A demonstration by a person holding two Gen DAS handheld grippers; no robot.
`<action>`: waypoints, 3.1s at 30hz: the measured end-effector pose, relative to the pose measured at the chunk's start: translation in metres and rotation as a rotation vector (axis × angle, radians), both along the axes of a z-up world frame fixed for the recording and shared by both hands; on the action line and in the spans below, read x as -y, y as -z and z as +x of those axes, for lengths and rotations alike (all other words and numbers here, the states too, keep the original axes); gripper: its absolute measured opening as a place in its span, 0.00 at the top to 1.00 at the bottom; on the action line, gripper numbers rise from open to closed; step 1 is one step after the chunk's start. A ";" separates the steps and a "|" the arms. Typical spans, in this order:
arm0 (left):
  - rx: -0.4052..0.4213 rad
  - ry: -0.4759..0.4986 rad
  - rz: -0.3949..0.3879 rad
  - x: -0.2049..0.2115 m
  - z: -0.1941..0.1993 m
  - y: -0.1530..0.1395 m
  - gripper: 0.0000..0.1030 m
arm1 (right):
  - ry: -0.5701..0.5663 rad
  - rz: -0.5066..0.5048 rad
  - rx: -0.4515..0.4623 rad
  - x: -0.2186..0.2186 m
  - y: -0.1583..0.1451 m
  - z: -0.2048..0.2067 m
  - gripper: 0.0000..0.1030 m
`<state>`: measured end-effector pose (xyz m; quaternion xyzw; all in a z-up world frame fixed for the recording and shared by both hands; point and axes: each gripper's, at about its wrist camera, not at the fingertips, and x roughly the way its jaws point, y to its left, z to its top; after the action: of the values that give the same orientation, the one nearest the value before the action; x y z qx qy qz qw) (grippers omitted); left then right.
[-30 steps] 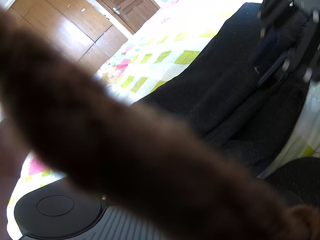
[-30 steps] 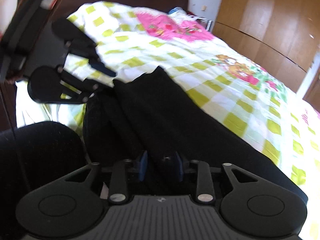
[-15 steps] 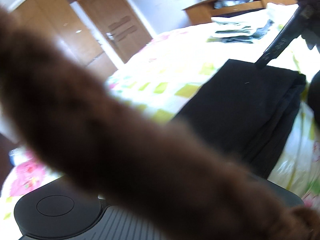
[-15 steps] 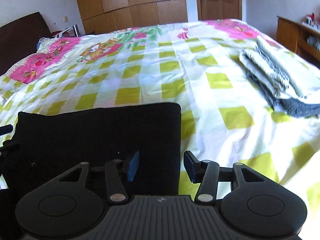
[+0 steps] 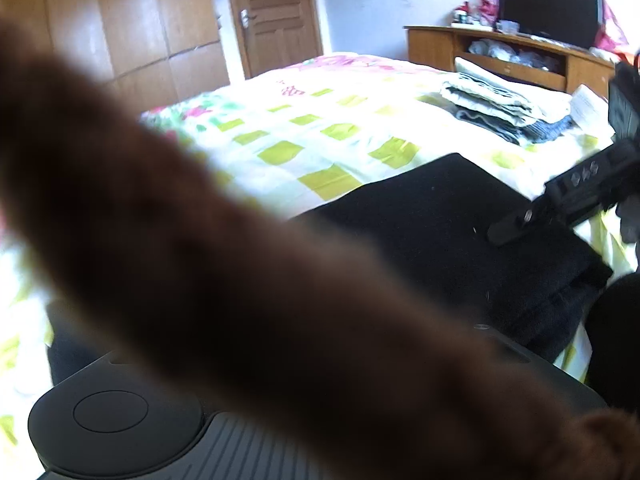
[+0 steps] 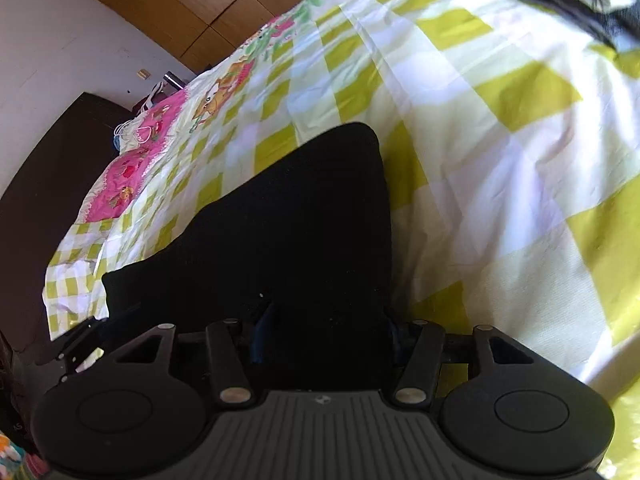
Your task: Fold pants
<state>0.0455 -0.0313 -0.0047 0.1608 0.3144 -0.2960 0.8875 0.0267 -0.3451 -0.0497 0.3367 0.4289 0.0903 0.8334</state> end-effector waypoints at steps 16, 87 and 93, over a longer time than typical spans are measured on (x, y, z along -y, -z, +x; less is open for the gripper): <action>0.068 -0.194 0.038 0.034 0.014 -0.002 0.30 | 0.030 -0.063 0.115 0.036 -0.039 -0.002 0.74; 0.128 -0.338 -0.241 -0.100 -0.019 -0.032 0.22 | -0.299 -0.629 0.121 -0.259 -0.109 0.120 0.55; -0.020 -0.317 -0.059 -0.063 0.000 -0.006 0.22 | -0.376 -0.562 0.120 -0.246 -0.072 0.146 0.55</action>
<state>0.0457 0.0313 0.0010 0.0802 0.3360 -0.1631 0.9242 0.1722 -0.0986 0.0223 0.0032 0.4419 0.1401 0.8861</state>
